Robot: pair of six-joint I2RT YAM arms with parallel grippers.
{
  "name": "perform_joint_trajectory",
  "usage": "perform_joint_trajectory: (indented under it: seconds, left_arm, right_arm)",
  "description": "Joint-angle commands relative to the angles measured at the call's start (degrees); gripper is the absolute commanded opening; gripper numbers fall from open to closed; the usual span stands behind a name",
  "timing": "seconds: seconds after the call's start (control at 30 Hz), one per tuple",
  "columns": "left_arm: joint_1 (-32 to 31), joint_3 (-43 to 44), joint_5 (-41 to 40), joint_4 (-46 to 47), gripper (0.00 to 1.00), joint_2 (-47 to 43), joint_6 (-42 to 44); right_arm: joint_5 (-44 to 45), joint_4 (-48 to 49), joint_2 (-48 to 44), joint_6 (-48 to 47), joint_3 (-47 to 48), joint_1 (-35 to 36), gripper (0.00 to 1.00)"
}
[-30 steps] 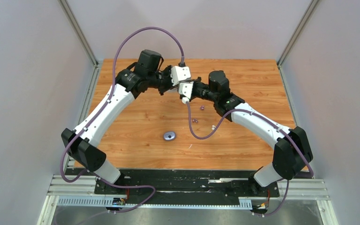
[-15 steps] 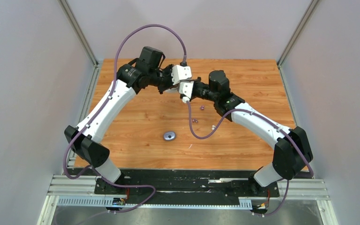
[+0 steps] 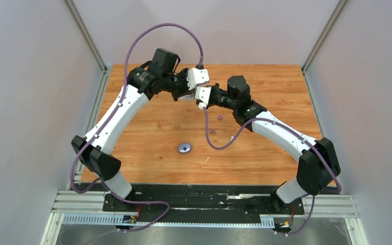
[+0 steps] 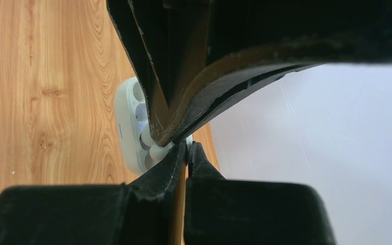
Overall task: Insert the wireless bluetooth earbuds into the charging case
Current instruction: Place the earbud in the charging case.
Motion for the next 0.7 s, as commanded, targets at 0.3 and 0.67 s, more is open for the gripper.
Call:
perform_joint_trajectory:
  seconds: [0.3,0.67]
  left_arm:
    - [-6.0,-1.7,1.5,-0.9,0.17,3.9,-0.4]
    - [-6.0,-4.1,-0.9,2.7,0.39,0.9,-0.8]
  right_arm:
    - [4.6,1.5,1.0,6.4,5.2,2.8,0.0]
    - [5.1,1.0,1.0,6.0,5.2,2.9,0.0]
